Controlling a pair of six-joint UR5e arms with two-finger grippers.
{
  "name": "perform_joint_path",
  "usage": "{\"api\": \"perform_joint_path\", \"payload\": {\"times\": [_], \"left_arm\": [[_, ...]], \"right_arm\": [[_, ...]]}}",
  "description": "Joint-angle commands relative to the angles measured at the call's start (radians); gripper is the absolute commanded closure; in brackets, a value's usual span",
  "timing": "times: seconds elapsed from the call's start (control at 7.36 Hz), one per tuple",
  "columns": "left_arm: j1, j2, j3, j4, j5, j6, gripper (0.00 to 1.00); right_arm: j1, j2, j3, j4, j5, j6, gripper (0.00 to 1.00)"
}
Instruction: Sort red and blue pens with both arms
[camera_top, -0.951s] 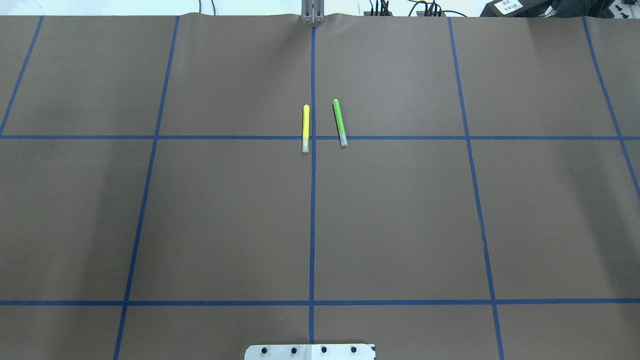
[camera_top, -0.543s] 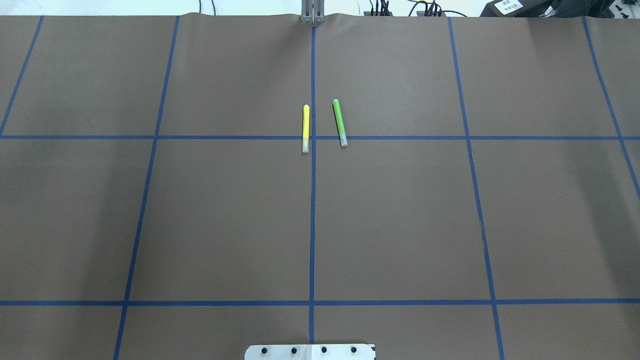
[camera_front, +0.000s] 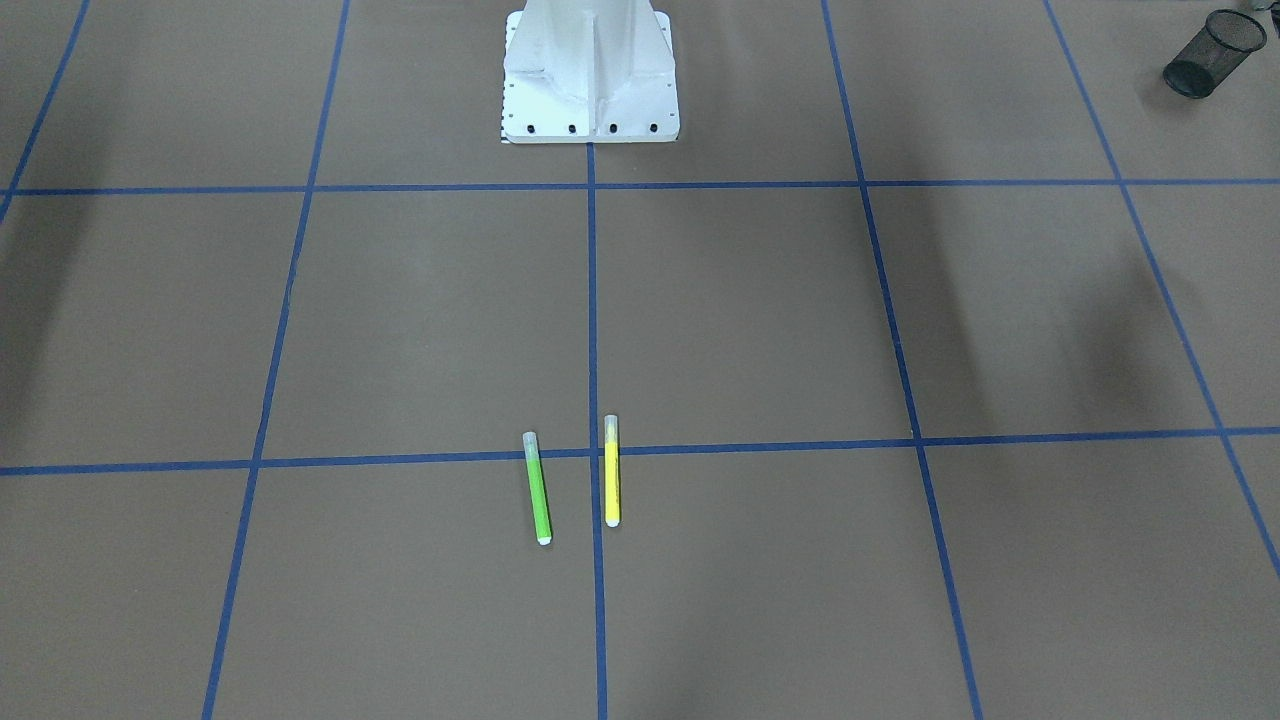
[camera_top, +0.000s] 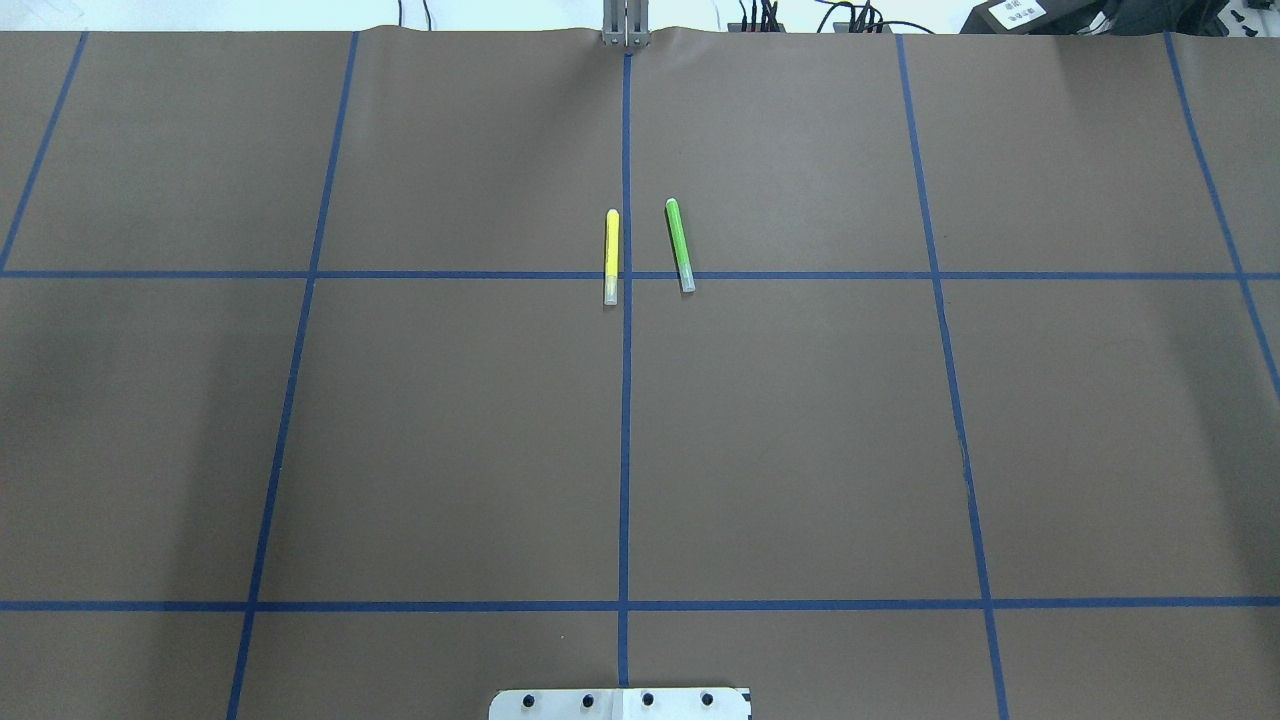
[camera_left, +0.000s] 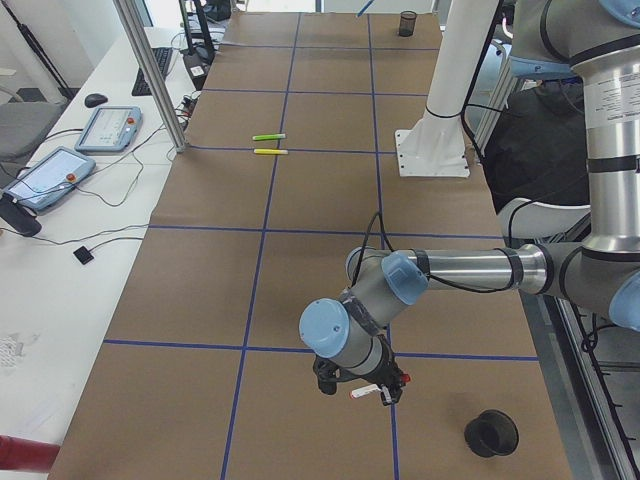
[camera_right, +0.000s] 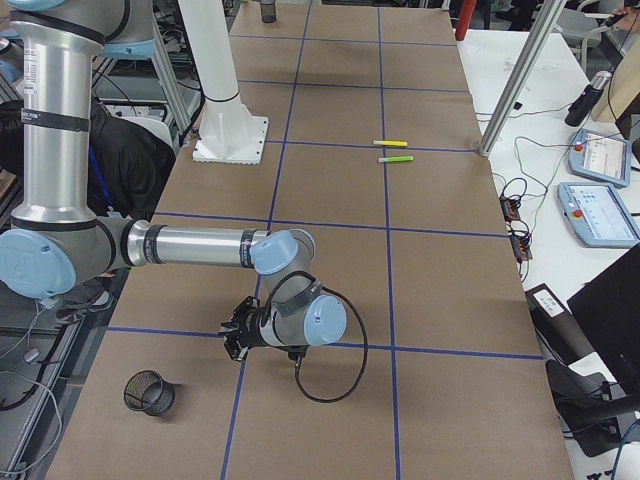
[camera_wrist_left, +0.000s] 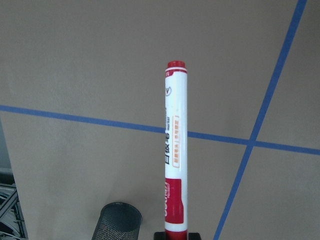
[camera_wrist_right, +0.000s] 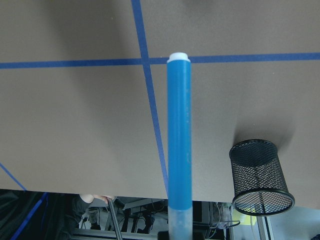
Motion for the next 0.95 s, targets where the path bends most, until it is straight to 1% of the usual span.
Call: {"api": "perform_joint_path", "payload": {"times": [0.0,0.14,0.41,0.82], "left_arm": [[-0.051,0.020,-0.021,0.127,0.061,0.077,1.00],[-0.103,0.028,-0.021,0.159,0.107,0.103,1.00],[-0.121,0.057,-0.019,0.221,0.114,0.157,1.00],[-0.137,0.147,-0.005,0.232,0.124,0.177,1.00]], "right_arm": [[0.016,-0.012,-0.050,-0.018,-0.029,-0.084,1.00],[0.031,-0.014,-0.063,-0.026,-0.029,-0.110,1.00],[0.044,-0.026,-0.069,-0.041,-0.034,-0.144,1.00],[0.048,-0.028,-0.069,-0.030,-0.032,-0.146,1.00]]}}
